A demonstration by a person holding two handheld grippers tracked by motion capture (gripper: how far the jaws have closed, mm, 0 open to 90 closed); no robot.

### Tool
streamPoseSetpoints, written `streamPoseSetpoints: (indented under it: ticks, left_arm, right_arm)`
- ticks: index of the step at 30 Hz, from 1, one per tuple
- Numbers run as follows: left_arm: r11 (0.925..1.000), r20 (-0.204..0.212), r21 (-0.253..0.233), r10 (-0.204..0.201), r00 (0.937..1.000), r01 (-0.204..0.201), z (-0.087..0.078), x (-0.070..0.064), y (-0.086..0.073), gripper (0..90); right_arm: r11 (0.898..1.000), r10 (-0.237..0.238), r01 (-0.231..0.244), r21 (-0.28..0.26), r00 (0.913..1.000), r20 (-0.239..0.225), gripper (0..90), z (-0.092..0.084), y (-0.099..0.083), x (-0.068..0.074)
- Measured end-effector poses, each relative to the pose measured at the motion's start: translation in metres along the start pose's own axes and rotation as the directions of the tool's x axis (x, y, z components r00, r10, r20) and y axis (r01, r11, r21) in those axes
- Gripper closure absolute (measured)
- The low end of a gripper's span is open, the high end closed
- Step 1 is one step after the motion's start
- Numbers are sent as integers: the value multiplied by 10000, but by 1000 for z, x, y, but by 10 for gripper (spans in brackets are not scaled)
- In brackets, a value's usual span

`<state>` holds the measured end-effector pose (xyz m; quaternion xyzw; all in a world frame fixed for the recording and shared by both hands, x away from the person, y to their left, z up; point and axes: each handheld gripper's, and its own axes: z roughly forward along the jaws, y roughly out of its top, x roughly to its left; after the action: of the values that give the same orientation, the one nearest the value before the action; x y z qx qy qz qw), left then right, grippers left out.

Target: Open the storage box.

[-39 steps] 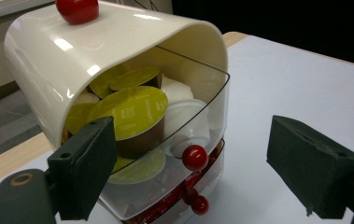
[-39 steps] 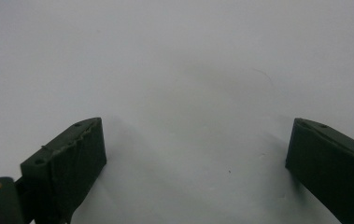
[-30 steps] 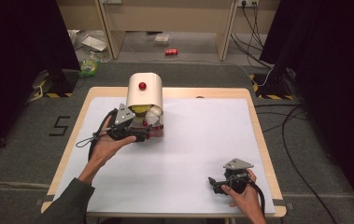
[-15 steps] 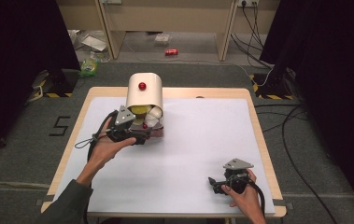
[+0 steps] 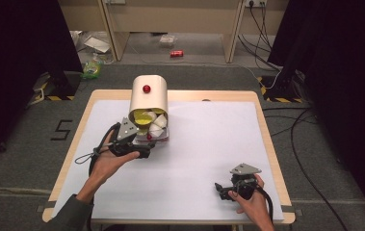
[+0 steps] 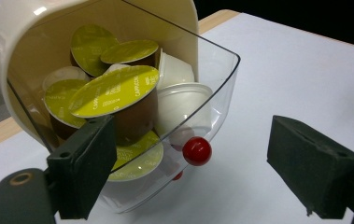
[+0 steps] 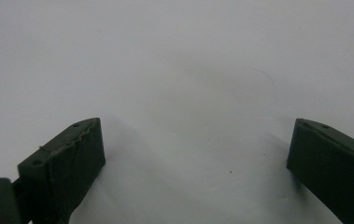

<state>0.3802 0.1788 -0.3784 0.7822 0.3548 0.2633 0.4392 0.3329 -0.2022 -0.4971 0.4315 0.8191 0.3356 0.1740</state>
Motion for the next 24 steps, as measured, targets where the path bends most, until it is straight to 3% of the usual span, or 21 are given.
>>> streamPoseSetpoints:
  ticks: [10, 20, 24]
  left_arm:
    - [9999, 115, 98, 90, 9999, -91, -8, -8, -6, 155]
    - [9998, 132, -204, 10, 9999, -8, -17, -13, -13, 157]
    - [9992, 6, -283, 273, 9996, -273, -19, -13, -14, 158]
  right_arm:
    - [10000, -4, 4, 5, 10000, -1, 43, 0, 0, 0]
    - [10000, -6, 6, 4, 10000, 7, 43, 0, 0, 0]
    - [10000, -15, 15, 3, 10000, 15, 43, 0, 0, 0]
